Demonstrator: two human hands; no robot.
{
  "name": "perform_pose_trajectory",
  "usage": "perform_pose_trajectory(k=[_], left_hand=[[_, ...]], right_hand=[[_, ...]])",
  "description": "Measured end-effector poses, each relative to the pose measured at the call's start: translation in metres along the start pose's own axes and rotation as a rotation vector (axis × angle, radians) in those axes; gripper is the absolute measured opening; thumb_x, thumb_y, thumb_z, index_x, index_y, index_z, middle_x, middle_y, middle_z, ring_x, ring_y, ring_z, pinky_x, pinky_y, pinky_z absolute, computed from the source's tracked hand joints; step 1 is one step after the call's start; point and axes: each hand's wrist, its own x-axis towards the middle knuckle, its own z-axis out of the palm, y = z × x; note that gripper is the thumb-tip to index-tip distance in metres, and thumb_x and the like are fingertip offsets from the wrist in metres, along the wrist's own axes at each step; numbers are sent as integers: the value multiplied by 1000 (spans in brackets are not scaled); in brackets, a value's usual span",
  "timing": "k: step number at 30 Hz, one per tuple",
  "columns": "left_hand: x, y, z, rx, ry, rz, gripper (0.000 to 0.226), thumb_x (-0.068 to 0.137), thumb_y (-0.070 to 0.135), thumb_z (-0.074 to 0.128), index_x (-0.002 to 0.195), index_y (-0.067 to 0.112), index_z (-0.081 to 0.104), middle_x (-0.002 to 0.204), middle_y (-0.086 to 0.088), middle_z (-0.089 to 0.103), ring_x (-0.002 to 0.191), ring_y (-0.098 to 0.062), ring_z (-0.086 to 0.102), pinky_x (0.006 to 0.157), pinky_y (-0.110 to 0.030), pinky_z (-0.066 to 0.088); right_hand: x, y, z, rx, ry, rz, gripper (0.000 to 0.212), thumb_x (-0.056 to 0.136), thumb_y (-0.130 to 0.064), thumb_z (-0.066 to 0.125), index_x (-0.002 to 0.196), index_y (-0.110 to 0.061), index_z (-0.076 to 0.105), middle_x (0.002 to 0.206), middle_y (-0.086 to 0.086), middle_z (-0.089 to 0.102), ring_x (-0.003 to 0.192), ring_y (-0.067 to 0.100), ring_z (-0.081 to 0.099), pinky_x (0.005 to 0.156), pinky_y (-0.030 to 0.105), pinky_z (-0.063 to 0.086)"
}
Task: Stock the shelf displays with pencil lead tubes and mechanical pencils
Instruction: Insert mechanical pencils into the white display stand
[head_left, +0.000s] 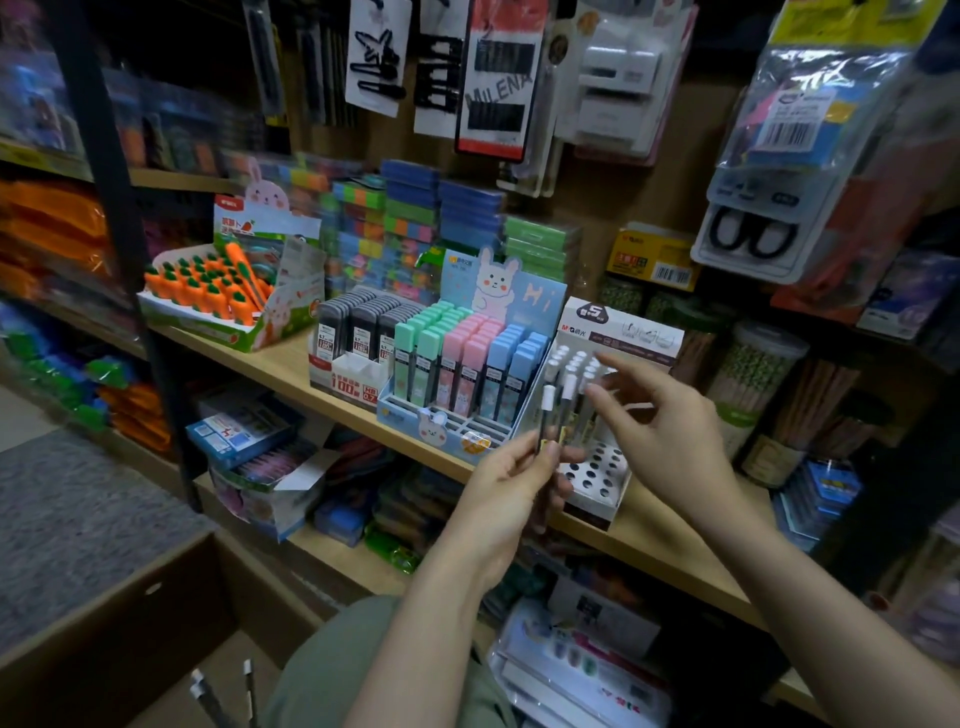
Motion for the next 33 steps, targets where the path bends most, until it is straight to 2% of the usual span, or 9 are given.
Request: perform_pose_trajectory(k=[2, 4, 7, 11, 13, 16, 18, 27, 33], left_hand=[[0, 0, 5, -19, -62, -9, 21, 100, 25, 51, 105, 20, 71, 94, 2, 71, 72, -9, 58, 66, -23, 47], [0, -2, 8, -48, -96, -9, 22, 101, 21, 48, 107, 20, 69, 101, -1, 73, 79, -11, 64, 76, -26, 52], [4, -3, 8, -24, -37, 42, 27, 103, 23, 41, 120, 21, 61, 108, -1, 73, 94, -13, 67, 92, -32, 53], [6, -3, 9, 166, 70, 83, 26, 105, 31, 35, 122, 36, 54, 97, 2, 66, 66, -3, 58, 56, -17, 47], [7, -8, 9, 249, 78, 71, 23, 105, 35, 34, 107, 42, 55, 100, 4, 63, 62, -2, 53, 55, -19, 43], [9, -13, 9, 308, 104, 39, 21, 104, 40, 33, 103, 47, 53, 105, 8, 61, 94, -24, 62, 82, -43, 53], [8, -14, 8, 308, 116, 8, 23, 103, 43, 33, 115, 44, 53, 106, 9, 62, 119, -34, 52, 102, -53, 43], [13, -17, 5, 312, 149, -36, 23, 103, 44, 31, 113, 44, 51, 118, 13, 61, 124, -37, 48, 104, -54, 40], [13, -16, 5, 342, 174, -25, 24, 103, 45, 30, 91, 50, 51, 120, 11, 61, 123, -35, 50, 102, -51, 43]], right_hand=[[-3, -5, 2, 45, -80, 18, 34, 85, -29, 72, 116, -40, 65, 80, -21, 68, 77, -8, 64, 72, 11, 51], [-4, -6, -3, 120, -101, 16, 26, 84, -21, 74, 104, -37, 69, 72, -16, 69, 71, -2, 66, 70, 19, 54], [5, 0, -27, 166, -8, 7, 22, 82, -19, 75, 99, -32, 70, 75, -8, 73, 72, 4, 69, 71, 19, 56], [20, 16, -46, -74, 185, -48, 21, 83, -27, 75, 103, -27, 70, 83, -13, 70, 77, -3, 66, 72, 6, 48], [22, 22, -38, -107, 194, -82, 21, 84, -24, 74, 104, -22, 69, 83, -9, 69, 77, 0, 66, 72, 5, 47], [23, 27, -21, -132, 172, -154, 21, 85, -20, 73, 105, -19, 69, 84, -9, 66, 78, 3, 65, 75, 8, 48], [22, 30, -14, -141, 154, -183, 23, 85, -18, 73, 107, -17, 69, 87, -8, 67, 80, 5, 65, 77, 17, 52], [21, 38, -15, -154, 109, -87, 28, 89, -21, 68, 117, -16, 69, 87, -12, 65, 77, 0, 65, 70, 1, 46], [42, 33, -13, -289, 78, -10, 33, 82, -20, 76, 111, -16, 60, 97, 4, 68, 89, 18, 64, 80, 36, 56]])
